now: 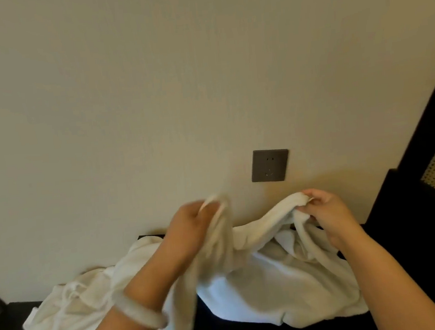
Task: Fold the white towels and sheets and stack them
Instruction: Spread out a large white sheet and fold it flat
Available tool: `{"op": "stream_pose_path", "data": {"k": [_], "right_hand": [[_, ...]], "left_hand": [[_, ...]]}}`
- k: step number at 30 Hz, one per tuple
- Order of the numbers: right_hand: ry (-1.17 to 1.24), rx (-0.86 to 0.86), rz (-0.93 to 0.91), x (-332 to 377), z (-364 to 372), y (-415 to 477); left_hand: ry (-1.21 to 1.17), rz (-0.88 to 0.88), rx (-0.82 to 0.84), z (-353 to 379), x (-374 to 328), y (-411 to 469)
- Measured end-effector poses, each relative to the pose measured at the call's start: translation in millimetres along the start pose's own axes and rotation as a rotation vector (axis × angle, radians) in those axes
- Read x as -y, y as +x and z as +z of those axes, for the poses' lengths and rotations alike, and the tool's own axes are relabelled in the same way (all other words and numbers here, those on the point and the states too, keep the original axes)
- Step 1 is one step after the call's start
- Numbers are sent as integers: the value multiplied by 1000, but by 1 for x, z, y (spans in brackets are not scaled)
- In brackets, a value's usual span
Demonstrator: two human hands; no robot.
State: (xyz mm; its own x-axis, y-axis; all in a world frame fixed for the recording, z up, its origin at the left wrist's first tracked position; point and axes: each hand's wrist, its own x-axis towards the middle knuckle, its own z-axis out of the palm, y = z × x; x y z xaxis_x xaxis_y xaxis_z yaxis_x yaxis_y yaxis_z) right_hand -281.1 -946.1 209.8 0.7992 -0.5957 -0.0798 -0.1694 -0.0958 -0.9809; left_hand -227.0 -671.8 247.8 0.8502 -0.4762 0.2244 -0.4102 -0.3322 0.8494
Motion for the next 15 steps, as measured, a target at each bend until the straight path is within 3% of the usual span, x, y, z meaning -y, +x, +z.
{"op": "stream_pose_path", "data": {"k": [3,5,11,13,15], "right_hand": [[41,-32,-43,8,-3,-12],[18,-78,-78,6,-9,-20],[-225,-231,-107,-37,-18,-46],[-280,-226,-69,-60,-12,-53],[-289,-205,-15,-83,-3,-60]], "left_hand": [[-186,115,-35,28,-59,38],[17,100,-58,50,-61,58],[555,-425,117,86,54,35],[681,-325,34,95,77,11],[516,-95,26,108,88,-13]]}}
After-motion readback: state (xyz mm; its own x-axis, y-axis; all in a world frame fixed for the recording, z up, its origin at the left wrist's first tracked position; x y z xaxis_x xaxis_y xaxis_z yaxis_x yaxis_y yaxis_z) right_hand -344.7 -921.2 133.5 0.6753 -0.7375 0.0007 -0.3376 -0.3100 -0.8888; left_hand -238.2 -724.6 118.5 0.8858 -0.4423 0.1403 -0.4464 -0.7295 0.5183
